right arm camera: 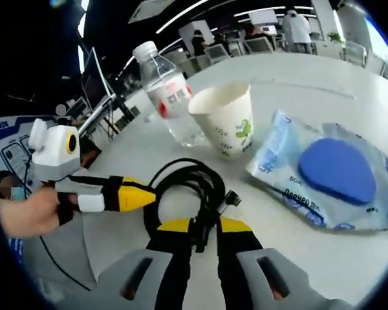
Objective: Arrange the tabletop items into an orderly group along one side of the table until the central work area is clear of visible clutter.
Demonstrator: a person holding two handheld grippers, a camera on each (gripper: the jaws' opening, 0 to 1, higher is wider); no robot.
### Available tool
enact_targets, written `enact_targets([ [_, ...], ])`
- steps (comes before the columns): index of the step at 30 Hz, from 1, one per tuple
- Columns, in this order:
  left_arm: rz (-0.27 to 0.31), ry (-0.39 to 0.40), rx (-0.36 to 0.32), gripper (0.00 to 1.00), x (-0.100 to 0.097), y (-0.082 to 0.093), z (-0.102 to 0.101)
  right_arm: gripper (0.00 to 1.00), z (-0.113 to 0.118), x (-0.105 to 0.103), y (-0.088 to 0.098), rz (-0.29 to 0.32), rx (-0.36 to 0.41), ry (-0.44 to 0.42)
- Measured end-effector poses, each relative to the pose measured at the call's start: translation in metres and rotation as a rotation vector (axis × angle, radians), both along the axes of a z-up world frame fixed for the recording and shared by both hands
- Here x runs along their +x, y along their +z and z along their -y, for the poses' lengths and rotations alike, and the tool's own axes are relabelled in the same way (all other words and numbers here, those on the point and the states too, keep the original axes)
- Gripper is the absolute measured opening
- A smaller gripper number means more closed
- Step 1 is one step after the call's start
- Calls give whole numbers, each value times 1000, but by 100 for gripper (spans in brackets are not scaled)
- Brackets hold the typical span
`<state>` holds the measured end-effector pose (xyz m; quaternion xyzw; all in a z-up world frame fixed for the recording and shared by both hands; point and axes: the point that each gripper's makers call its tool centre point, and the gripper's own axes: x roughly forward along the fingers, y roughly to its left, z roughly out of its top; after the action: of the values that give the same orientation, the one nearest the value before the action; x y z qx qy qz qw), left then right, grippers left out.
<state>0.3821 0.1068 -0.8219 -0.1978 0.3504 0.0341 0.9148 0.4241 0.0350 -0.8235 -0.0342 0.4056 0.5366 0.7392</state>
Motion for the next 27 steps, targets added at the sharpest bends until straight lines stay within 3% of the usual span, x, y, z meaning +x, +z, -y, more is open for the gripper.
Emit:
enact_targets([
  [11,25,17,-19,3,-3,17,3,10,6,0,19,6,40,-16],
  [27,38,-76,-10,3,13,45,45,10,52,16,51,25,94,-93],
])
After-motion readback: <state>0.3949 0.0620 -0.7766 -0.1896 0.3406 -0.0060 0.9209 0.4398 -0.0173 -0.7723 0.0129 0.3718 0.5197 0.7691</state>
